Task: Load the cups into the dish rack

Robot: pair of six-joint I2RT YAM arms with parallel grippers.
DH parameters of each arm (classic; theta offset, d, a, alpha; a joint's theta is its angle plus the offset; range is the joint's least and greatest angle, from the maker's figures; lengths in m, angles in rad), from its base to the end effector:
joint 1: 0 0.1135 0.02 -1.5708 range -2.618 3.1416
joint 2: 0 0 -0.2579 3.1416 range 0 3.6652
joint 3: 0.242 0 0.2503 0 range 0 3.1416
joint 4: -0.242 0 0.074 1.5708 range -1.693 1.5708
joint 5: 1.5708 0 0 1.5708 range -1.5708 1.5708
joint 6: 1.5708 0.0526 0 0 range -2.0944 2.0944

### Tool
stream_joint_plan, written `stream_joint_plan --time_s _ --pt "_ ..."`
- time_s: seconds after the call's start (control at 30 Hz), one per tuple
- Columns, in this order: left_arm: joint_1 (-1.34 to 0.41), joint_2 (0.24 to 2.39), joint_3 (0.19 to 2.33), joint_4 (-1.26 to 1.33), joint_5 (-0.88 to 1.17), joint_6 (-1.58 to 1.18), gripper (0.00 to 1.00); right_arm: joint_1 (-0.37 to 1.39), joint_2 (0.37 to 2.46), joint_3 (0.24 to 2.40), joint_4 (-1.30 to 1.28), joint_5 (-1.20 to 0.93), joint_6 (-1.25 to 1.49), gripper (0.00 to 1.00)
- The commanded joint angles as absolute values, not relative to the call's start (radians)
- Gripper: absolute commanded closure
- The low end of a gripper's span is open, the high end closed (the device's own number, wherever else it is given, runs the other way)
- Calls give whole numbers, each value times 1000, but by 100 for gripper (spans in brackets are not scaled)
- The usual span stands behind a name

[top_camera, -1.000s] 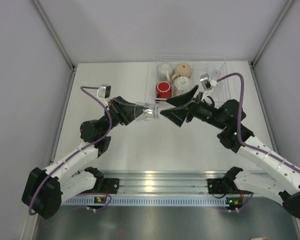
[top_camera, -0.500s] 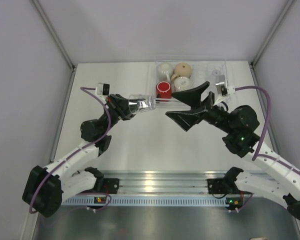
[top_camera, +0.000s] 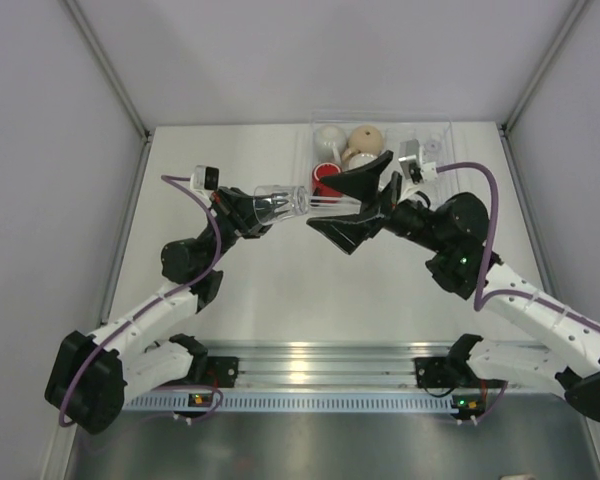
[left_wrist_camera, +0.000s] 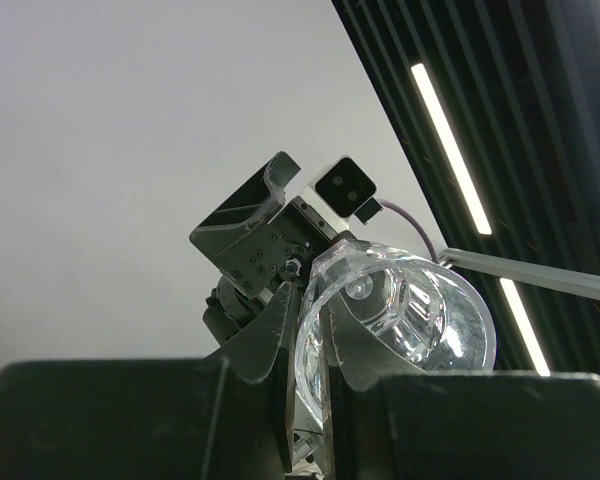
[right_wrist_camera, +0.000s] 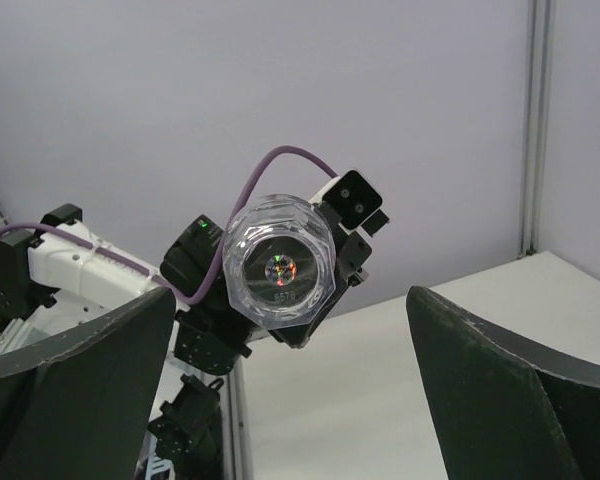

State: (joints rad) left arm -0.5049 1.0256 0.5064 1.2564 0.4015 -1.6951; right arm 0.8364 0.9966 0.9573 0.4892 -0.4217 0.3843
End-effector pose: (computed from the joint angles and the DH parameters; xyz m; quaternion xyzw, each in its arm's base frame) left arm 0.1805 -0.1233 0.3478 -0.0714 0.4307 -0.8352 0.3345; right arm 0.1415 0.1888 0.4335 -0.2893 0.4668 0.5659 0.6150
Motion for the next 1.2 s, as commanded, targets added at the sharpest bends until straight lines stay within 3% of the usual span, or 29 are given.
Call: stream_joint_plan --time_s 0.0,0.43,0.7,0.8,1.0,1.17 --pt "-503 1017 523 1401 383 -1704 100 861 1038 1031 561 -459 353 1" --pt "-506 991 508 1401 388 -1695 100 925 1152 1101 595 -489 347 4" --pt "-509 980 508 1401 403 -1690 100 931 1163 1088 607 -488 353 31" --pt "-511 977 514 1401 416 -1683 100 933 1163 1085 618 -488 354 36" --pt "-517 954 514 1401 414 -1651 100 934 1178 1106 611 -506 344 31" --pt "-517 960 492 1401 400 -1660 100 937 1201 1131 612 -523 353 36"
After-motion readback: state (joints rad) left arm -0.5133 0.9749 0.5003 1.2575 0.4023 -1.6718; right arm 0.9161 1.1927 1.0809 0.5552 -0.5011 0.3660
